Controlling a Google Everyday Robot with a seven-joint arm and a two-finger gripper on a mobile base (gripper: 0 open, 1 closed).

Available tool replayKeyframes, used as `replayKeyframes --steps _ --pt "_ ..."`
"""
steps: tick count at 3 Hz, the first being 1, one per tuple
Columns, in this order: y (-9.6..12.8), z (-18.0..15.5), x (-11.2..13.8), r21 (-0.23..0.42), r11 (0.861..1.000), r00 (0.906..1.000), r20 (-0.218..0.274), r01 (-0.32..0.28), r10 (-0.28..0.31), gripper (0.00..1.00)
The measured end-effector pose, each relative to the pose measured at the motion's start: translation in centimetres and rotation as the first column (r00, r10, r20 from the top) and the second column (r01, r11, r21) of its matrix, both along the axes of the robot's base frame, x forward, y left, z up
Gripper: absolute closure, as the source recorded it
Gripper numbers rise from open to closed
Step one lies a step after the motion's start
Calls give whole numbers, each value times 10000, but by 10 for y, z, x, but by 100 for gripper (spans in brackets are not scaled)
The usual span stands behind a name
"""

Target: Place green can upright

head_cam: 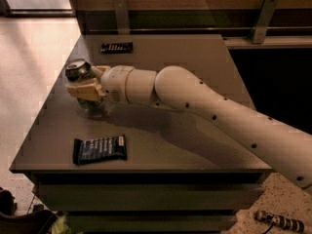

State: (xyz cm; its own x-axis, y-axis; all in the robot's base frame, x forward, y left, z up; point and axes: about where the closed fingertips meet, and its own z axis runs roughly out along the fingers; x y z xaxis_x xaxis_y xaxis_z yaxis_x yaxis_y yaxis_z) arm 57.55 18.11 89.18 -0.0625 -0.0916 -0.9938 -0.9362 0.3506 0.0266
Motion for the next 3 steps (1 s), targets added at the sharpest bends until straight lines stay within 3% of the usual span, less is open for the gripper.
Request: replayKeyframes --steps 3 --pt "17 -9 7 378 9991 9987 489 -166 147 100"
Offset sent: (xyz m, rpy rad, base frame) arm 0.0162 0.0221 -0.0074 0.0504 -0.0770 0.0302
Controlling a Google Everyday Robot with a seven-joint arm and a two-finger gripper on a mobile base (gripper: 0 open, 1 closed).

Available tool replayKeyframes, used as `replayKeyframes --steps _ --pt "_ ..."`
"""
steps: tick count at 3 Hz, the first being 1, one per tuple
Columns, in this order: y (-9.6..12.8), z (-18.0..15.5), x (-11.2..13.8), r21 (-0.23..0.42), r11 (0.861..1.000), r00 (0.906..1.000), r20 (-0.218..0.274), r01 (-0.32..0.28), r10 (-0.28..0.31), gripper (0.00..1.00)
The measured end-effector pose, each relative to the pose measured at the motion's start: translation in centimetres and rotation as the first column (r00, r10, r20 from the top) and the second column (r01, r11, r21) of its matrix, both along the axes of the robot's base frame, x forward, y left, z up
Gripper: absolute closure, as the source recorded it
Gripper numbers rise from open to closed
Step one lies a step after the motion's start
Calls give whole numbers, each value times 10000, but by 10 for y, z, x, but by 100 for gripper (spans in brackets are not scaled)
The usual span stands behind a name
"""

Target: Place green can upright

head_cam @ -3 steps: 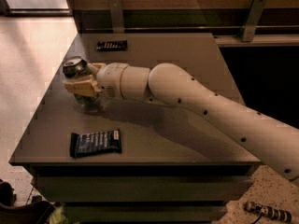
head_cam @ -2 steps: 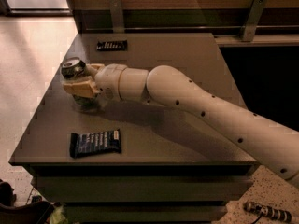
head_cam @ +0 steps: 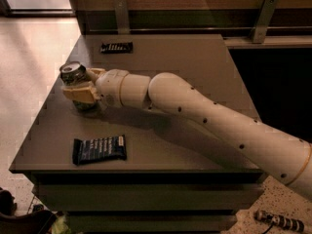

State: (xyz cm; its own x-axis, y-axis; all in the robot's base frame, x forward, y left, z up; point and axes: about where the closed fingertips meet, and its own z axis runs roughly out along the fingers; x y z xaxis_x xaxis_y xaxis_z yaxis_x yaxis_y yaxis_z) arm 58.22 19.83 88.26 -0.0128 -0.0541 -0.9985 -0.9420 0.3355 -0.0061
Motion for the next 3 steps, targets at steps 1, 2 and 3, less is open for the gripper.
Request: replayKeyframes --steps 1,2,3 --pt "-3 -7 -6 55 9998 9998 -91 184 -184 100" --pt "-2 -9 -9 43 9998 9997 -112 195 -195 87" --pt "0 -8 -10 43 9999 9998 -105 161 -160 64"
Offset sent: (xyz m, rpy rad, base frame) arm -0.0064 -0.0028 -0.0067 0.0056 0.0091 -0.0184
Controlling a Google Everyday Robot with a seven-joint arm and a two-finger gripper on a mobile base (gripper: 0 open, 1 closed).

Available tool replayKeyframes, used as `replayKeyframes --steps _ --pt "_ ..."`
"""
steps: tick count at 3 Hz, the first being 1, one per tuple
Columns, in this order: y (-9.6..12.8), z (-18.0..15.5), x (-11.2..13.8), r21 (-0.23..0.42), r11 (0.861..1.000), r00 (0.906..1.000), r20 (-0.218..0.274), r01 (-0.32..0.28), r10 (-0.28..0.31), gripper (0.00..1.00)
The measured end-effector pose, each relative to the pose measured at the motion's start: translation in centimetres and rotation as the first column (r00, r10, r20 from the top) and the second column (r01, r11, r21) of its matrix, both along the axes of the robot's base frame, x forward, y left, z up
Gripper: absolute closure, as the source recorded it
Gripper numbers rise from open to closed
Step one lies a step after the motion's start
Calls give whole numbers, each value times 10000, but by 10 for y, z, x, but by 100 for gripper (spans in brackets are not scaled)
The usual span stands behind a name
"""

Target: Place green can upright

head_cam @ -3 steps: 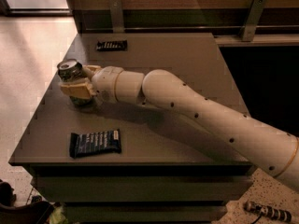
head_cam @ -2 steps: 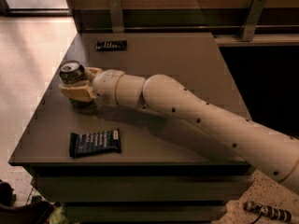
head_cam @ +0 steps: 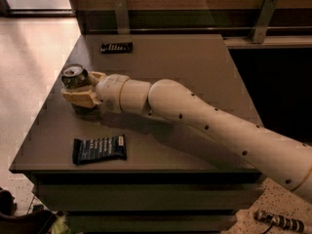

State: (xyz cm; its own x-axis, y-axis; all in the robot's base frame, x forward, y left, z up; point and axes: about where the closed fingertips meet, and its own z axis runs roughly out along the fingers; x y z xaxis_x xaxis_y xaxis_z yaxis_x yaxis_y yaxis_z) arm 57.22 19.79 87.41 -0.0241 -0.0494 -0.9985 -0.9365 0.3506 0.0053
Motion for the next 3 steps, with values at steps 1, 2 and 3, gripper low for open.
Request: replayKeyframes --steps 1,2,3 --pt "2 0 -1 -1 10000 10000 5 -31 31 41" --pt "3 1 -2 -1 10000 10000 10 -62 62 18" --pt "5 1 -3 -2 10000 10000 15 -94 94 0"
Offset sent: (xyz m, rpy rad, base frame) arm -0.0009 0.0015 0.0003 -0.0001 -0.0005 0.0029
